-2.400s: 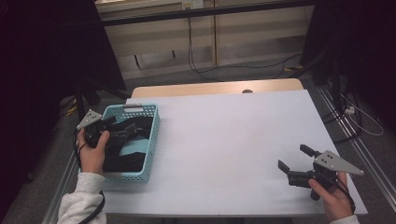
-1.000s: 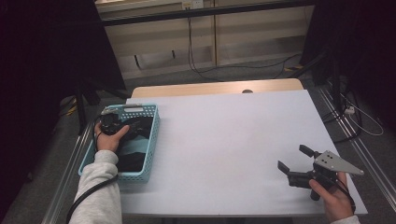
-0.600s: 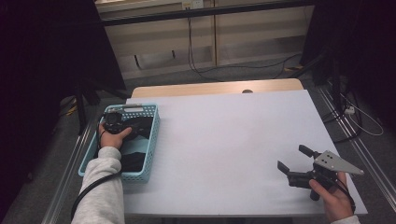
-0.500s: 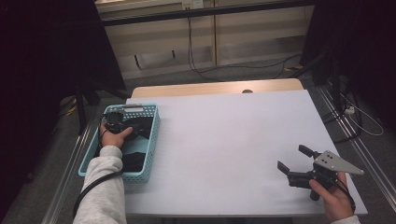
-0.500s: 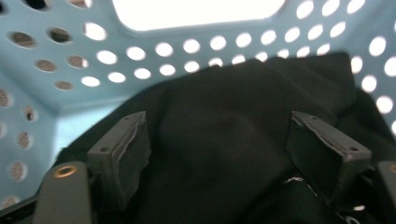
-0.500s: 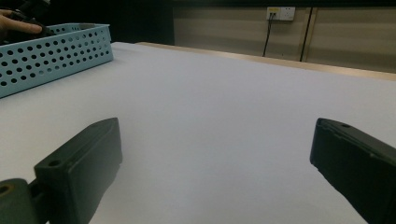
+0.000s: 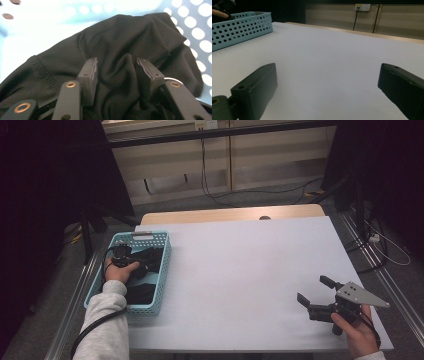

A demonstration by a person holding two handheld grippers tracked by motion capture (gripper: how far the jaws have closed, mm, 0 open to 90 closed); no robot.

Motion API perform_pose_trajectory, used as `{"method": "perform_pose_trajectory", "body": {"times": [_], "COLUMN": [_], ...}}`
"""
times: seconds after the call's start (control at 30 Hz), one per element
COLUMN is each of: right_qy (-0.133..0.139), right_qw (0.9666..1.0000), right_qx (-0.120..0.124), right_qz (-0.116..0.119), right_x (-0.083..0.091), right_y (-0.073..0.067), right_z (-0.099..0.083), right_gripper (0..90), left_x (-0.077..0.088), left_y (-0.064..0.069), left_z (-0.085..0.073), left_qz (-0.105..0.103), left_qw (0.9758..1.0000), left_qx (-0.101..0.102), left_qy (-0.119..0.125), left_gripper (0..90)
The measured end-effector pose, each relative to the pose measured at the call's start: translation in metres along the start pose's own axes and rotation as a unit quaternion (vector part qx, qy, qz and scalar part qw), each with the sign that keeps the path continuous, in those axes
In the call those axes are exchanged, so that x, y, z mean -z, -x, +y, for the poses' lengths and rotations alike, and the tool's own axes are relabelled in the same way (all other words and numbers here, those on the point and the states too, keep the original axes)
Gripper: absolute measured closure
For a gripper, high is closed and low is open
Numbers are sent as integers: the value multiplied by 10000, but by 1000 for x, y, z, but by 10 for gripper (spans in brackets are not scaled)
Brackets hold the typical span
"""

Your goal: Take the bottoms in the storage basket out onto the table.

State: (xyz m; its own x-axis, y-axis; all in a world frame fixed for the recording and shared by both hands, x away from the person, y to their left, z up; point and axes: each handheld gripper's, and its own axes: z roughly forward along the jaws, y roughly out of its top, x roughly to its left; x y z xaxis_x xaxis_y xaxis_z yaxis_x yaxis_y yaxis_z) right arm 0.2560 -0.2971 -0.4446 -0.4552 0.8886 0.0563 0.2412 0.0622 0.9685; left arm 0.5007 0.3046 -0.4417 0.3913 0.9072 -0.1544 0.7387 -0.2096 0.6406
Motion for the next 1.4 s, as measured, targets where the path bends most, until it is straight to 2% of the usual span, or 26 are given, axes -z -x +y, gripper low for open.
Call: {"method": "perform_pose_trajectory", "body": {"times": [0.03,0.23,0.33,0.43,0.5,0.57,0.6,0.67,0.7,0.73,0.77,0.8,0.83,0.87,0.9,0.97,1.0,1.07,1.13,1.17,1.2,1.23,1.27,1.33,1.37,1.4], "right_qy": [2,-3,-16,-30,-32,-26,-23,-10,-10,-6,-5,-9,-13,-11,-7,0,-3,-9,-4,-4,-2,-1,3,1,3,-6], "right_qw": [10000,10000,10000,10000,10000,10000,10000,10000,10000,10000,10000,10000,10000,9999,9999,9999,9999,9999,9999,9999,9999,9999,9999,9999,9999,9999], "right_qx": [0,8,26,34,29,0,8,13,13,19,18,49,59,63,71,67,71,81,75,73,73,68,66,70,77,81], "right_qz": [0,7,30,59,61,63,57,64,64,70,72,77,79,80,81,89,91,96,98,96,91,102,102,107,113,109], "right_x": [0,0,-2,-3,-4,-4,-4,-4,-4,-4,-4,-4,-4,-4,-4,-4,-3,-3,-3,-3,-3,-3,-3,-3,-3,-3], "right_y": [0,0,-1,-2,-3,-3,-3,-3,-3,-3,-3,-2,-2,-2,-2,-3,-3,-3,-3,-3,-3,-3,-3,-3,-3,-3], "right_z": [0,0,0,0,1,1,1,1,1,1,1,1,1,1,1,1,1,1,1,1,1,1,1,1,1,1], "right_gripper": [16,16,18,18,18,18,18,18,18,18,18,18,18,18,18,18,18,18,18,18,18,18,18,18,18,18], "left_x": [4,15,23,29,35,42,42,49,53,55,57,58,58,54,54,46,45,43,40,39,39,38,36,32,30,24], "left_y": [1,7,15,18,16,11,11,9,8,6,5,2,2,0,0,-4,-4,-2,1,2,2,3,3,6,6,6], "left_z": [-4,-14,-20,-21,-20,-17,-17,-12,-10,-8,-6,-5,-5,-7,-7,-13,-14,-15,-14,-14,-14,-15,-15,-18,-19,-22], "left_qz": [-26,-219,-340,-413,-322,-260,-260,-9,35,101,204,401,401,534,534,681,793,883,837,736,736,648,634,724,688,642], "left_qw": [9999,9993,9979,9970,9984,9995,9995,9999,9999,9998,9996,9990,9990,9985,9985,9977,9967,9959,9961,9970,9970,9977,9977,9964,9965,9956], "left_qx": [-102,-254,-452,-508,-391,-185,-185,-142,-111,-39,1,-61,-61,-17,-17,34,-164,-211,-238,-176,-176,-48,-34,-132,-82,-12], "left_qy": [-57,-161,-311,-402,-235,-28,-28,91,124,182,215,193,193,82,82,47,-55,-44,-155,-175,-175,-186,-238,-418,-461,-677], "left_gripper": [547,549,547,535,512,424,391,296,296,218,200,210,193,161,152,133,121,125,84,93,106,101,89,74,58,52]}}
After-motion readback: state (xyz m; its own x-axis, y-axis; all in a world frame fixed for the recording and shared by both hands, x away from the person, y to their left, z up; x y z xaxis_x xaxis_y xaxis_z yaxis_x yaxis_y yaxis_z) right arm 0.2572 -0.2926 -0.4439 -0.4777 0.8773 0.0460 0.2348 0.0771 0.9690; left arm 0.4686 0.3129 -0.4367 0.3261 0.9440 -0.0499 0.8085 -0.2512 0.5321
